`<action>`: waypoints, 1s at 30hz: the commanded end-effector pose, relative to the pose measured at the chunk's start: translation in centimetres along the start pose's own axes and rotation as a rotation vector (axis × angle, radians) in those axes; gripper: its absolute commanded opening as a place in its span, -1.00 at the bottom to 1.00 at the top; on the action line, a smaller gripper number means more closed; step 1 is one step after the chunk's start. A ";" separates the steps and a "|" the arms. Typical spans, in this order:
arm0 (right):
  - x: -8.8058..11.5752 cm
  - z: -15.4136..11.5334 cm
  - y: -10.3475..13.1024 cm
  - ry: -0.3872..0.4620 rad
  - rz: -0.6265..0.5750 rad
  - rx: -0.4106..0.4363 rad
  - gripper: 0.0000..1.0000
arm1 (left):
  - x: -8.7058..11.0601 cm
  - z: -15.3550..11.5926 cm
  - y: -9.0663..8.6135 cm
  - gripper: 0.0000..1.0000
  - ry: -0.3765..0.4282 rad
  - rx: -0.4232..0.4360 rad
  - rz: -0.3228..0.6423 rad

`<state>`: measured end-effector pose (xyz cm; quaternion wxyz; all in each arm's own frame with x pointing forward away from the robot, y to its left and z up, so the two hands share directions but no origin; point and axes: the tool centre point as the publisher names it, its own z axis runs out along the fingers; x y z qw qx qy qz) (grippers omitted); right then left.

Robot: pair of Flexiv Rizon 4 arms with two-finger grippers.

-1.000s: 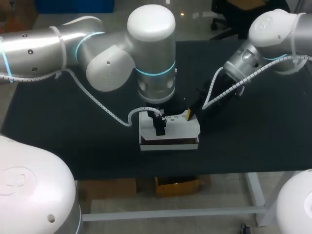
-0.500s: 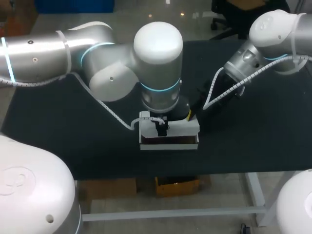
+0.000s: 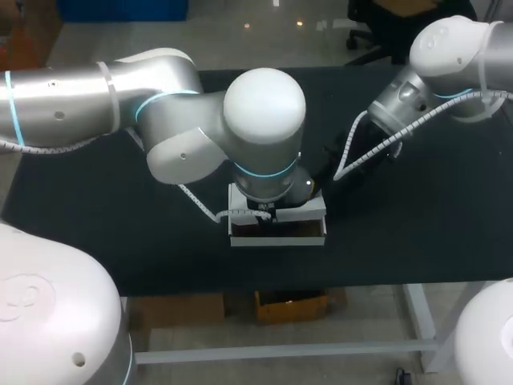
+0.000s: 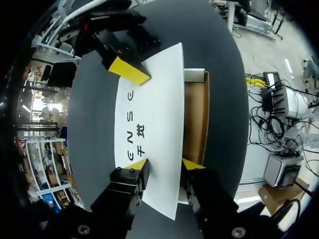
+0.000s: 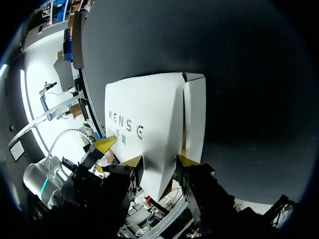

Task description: Assemble the packaging by folding the flat box into shape, placing the metal phone stand inside, and closing the box properly

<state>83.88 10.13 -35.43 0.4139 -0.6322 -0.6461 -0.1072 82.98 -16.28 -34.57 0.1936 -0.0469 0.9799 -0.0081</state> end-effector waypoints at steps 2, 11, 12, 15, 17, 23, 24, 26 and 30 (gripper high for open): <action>0.2 -0.2 -0.2 -0.001 -0.002 0.002 -0.20 | 0.5 0.6 -0.4 -0.19 -0.028 -0.012 0.005; 0.1 -0.3 -0.5 -0.003 -0.002 -0.005 -0.20 | 0.9 1.0 -0.5 -0.17 -0.039 -0.011 0.016; 0.1 -0.3 -0.5 -0.003 -0.002 -0.006 -0.20 | 1.0 1.1 -0.5 -0.16 -0.040 -0.011 0.017; 0.0 -0.4 -0.7 -0.004 -0.002 -0.008 -0.20 | 1.2 1.2 -0.5 -0.16 -0.043 -0.014 0.020; 0.0 -0.4 -0.8 -0.004 -0.002 -0.009 -0.20 | 1.4 1.4 -0.5 -0.15 -0.045 -0.015 0.023; -0.1 -0.6 -1.1 -0.006 0.000 -0.015 -0.21 | 1.7 1.7 -0.5 -0.11 -0.044 -0.014 0.026; -0.2 -0.7 -1.2 -0.006 0.000 -0.017 -0.21 | 1.7 1.7 -0.5 -0.11 -0.044 -0.013 0.026; -0.3 -0.9 -1.4 -0.007 0.001 -0.026 -0.21 | 1.7 1.7 -0.5 -0.11 -0.044 -0.012 0.026; -0.5 -1.6 -1.9 -0.001 0.001 -0.048 -0.22 | 1.8 1.7 -0.5 -0.11 -0.045 -0.014 0.026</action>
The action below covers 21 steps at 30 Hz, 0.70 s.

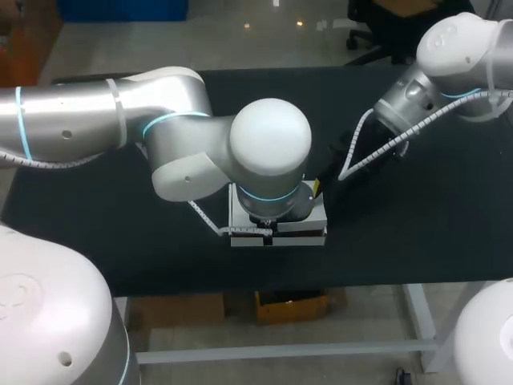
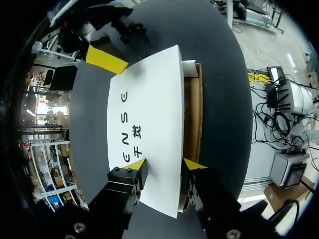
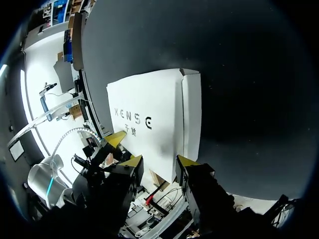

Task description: Assemble the packaging by folding the flat box into shape, placing the metal phone stand inside, and closing the box properly

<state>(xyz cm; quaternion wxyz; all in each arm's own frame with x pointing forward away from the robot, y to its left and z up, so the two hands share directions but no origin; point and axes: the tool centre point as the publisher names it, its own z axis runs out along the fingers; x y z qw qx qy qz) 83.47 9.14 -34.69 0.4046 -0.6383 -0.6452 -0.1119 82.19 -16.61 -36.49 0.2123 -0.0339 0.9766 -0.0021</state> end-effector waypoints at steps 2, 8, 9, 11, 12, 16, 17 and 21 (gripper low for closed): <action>-0.1 -0.9 -1.3 0.007 -0.007 -0.036 -0.24 | 0.3 0.2 -0.3 -0.11 -0.008 -0.009 -0.001; 0.6 -1.5 -2.1 0.007 -0.032 -0.070 -1.00 | 0.3 0.2 -0.3 -0.10 -0.007 -0.007 0.001; 0.8 -1.6 -2.3 0.004 -0.038 -0.076 -1.00 | 0.3 0.3 -0.3 -0.10 -0.007 -0.007 0.001; 1.2 -1.5 -2.6 0.001 -0.050 -0.082 -1.00 | 0.4 0.2 -0.2 -0.10 -0.007 -0.007 0.001; 1.3 -1.4 -2.6 -0.002 -0.055 -0.082 -1.00 | 0.4 0.2 -0.2 -0.10 -0.007 -0.007 0.000; 2.0 -0.8 -3.1 -0.016 -0.086 -0.077 -1.00 | 0.4 0.2 -0.1 -0.09 -0.007 -0.008 -0.001; 2.2 -0.4 -3.2 -0.023 -0.093 -0.071 -1.00 | 0.4 0.2 -0.1 -0.10 -0.007 -0.008 -0.002; 2.4 0.6 -3.3 -0.036 -0.101 -0.057 -1.00 | 0.5 0.1 0.0 -0.09 -0.006 -0.006 -0.002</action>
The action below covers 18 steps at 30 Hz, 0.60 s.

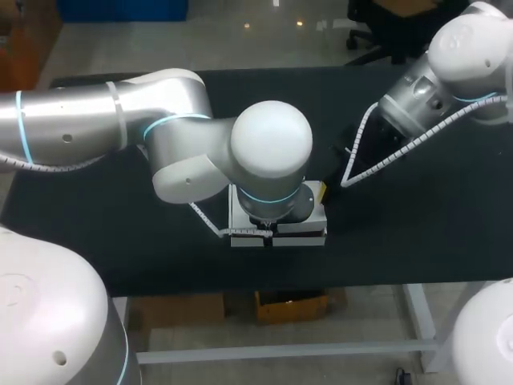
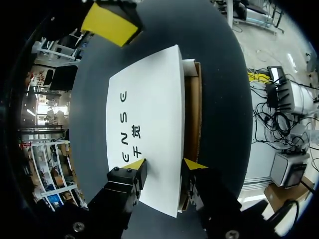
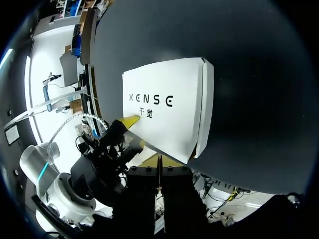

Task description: Assemble the packaging by folding the flat box into shape, placing the metal phone stand inside, and closing the box properly

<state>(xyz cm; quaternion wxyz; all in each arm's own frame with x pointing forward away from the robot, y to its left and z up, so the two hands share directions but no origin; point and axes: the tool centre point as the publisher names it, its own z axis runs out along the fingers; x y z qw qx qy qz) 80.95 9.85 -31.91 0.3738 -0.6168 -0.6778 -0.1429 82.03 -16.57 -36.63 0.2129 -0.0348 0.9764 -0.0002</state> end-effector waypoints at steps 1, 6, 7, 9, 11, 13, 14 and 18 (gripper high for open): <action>0.3 1.0 -0.1 -0.015 0.000 0.000 -1.00 | 0.3 0.1 -0.1 -0.10 -0.005 -0.002 -0.001; -0.2 1.9 0.1 -0.013 0.011 0.020 -1.00 | 0.3 0.0 -0.1 -0.09 -0.006 0.000 0.000; -0.3 2.0 0.1 -0.011 0.014 0.022 -1.00 | 0.3 0.0 -0.1 -0.09 -0.007 0.000 0.000; -0.6 2.2 0.1 -0.009 0.017 0.025 -1.00 | 0.3 0.0 -0.1 -0.09 -0.007 0.001 0.000; -0.8 2.2 0.0 -0.006 0.023 0.025 -1.00 | 0.3 0.0 -0.1 -0.09 -0.007 0.002 0.001; -1.0 2.2 0.0 -0.003 0.028 0.026 -1.00 | 0.3 -0.1 -0.1 -0.09 -0.007 0.002 0.001; -1.1 2.3 0.0 -0.003 0.030 0.027 -1.00 | 0.4 -0.1 -0.1 -0.09 -0.007 0.002 0.001; -1.4 2.5 0.1 0.002 0.036 0.030 -1.00 | 0.4 -0.1 -0.1 -0.08 -0.005 0.003 0.001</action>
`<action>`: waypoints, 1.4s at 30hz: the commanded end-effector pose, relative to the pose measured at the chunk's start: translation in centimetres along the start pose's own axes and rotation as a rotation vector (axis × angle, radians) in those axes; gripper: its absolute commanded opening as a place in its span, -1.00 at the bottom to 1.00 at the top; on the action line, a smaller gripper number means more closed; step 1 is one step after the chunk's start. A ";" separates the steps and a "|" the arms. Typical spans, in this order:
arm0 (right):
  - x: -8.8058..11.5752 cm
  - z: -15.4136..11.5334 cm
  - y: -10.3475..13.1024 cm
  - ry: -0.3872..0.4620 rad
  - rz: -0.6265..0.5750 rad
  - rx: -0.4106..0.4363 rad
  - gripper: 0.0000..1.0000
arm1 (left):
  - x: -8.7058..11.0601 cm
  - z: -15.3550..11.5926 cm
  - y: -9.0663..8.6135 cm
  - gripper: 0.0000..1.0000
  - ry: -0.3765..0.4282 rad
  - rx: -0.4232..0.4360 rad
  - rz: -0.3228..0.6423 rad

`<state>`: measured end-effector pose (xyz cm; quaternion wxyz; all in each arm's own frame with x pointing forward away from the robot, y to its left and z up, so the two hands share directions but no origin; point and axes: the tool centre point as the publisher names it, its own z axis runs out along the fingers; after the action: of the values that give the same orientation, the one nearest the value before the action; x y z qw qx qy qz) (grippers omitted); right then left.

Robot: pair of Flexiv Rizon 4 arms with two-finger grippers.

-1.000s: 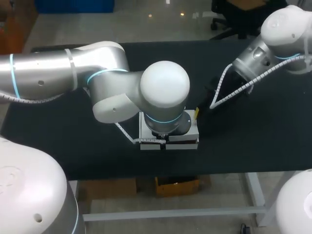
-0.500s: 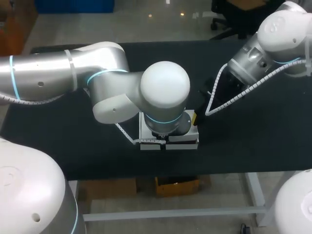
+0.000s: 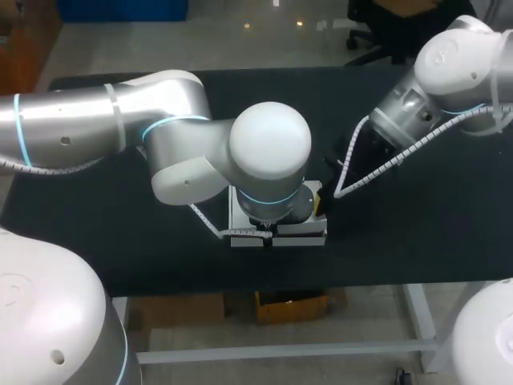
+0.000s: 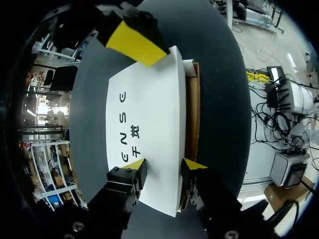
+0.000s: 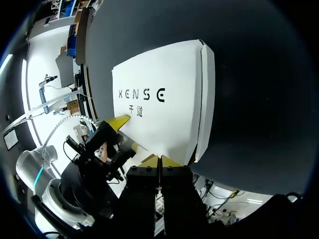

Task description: Assemble the packaging by folding the flat box into shape, placing the metal phone stand inside, and closing the box properly

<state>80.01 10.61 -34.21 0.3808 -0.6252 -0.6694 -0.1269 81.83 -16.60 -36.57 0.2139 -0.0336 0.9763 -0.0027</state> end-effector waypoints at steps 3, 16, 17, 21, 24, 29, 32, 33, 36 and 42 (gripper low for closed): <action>-0.5 0.2 0.3 0.011 0.002 0.011 -1.00 | 0.2 0.0 -0.1 -0.08 -0.004 -0.002 0.000; -1.1 0.5 0.2 0.017 0.018 0.017 -1.00 | 0.2 0.0 0.0 -0.07 -0.001 0.001 -0.001; -1.2 0.5 0.2 0.017 0.019 0.017 -1.00 | 0.2 0.0 0.0 -0.07 -0.001 0.000 -0.001; -1.4 0.6 0.3 0.018 0.026 0.018 -1.00 | 0.2 -0.1 0.2 -0.07 -0.002 0.000 -0.002; -1.4 0.6 0.3 0.019 0.028 0.019 -1.00 | 0.2 -0.1 0.2 -0.06 0.000 0.000 -0.003; -1.5 0.7 0.3 0.021 0.027 0.019 -1.00 | 0.3 -0.3 0.4 -0.04 0.000 0.000 -0.003; -1.4 0.7 0.3 0.022 0.026 0.019 -1.00 | 0.3 -0.4 0.5 -0.04 -0.001 0.001 -0.004; -1.4 0.7 0.3 0.023 0.026 0.019 -1.00 | 0.3 -0.4 0.6 -0.04 -0.001 0.002 -0.005; -1.4 0.7 0.3 0.024 0.025 0.019 -1.00 | 0.3 -0.5 0.7 -0.04 -0.001 0.004 -0.006; -1.3 0.7 0.4 0.024 0.023 0.018 -1.00 | 0.3 -1.1 1.0 -0.03 -0.004 0.015 -0.007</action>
<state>79.81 10.21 -35.45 0.3935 -0.6293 -0.6584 -0.1253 81.33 -16.02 -36.15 0.2136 -0.0356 0.9762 -0.0072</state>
